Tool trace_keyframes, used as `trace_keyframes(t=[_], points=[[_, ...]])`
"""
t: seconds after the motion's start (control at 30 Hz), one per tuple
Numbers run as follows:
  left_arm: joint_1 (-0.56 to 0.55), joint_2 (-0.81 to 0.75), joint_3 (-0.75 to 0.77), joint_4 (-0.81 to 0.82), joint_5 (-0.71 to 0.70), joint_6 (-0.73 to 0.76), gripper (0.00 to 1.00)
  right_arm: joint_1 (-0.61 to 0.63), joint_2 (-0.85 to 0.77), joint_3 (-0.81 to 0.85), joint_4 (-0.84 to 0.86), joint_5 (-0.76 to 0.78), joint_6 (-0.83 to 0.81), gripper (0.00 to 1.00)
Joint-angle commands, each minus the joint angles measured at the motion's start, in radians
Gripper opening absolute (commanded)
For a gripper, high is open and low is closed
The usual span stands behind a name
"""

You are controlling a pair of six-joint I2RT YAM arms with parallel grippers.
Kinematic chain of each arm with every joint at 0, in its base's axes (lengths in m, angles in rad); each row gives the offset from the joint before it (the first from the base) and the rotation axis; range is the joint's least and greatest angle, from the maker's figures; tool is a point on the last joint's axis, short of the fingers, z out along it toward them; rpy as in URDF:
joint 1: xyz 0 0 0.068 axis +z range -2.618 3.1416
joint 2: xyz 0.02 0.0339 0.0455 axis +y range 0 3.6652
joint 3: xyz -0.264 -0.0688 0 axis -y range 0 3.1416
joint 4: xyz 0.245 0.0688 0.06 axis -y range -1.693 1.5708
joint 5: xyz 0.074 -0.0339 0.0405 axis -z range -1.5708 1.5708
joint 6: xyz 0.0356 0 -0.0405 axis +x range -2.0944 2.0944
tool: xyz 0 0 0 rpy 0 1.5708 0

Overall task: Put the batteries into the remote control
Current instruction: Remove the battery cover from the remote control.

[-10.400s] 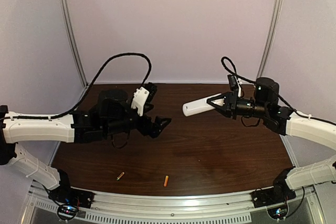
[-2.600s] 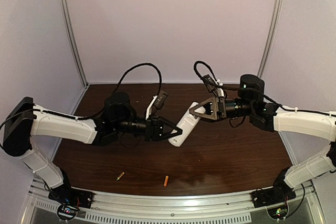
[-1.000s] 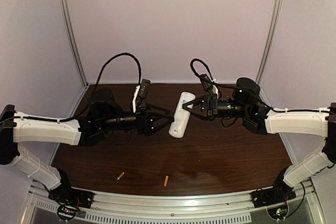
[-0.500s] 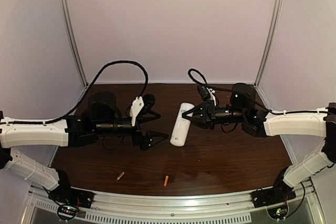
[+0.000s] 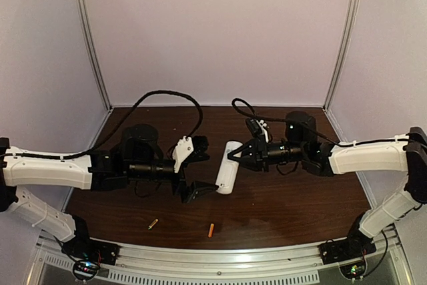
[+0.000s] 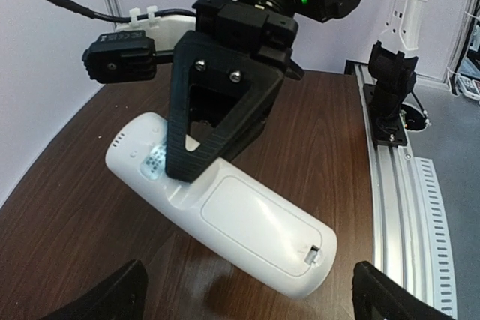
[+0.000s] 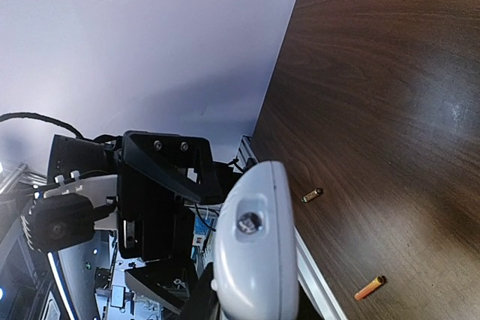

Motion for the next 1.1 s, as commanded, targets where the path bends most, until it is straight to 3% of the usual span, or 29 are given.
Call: trace_keyframes(t=[0.0, 1.07], points=[[-0.029, 0.030, 0.033, -0.005, -0.041, 0.036, 0.98, 0.007, 0.013, 0.002, 0.022, 0.009, 0.013, 0.00], [-0.032, 0.104, 0.069, -0.011, -0.156, 0.011, 0.84, 0.021, 0.038, 0.005, 0.065, -0.010, 0.041, 0.00]])
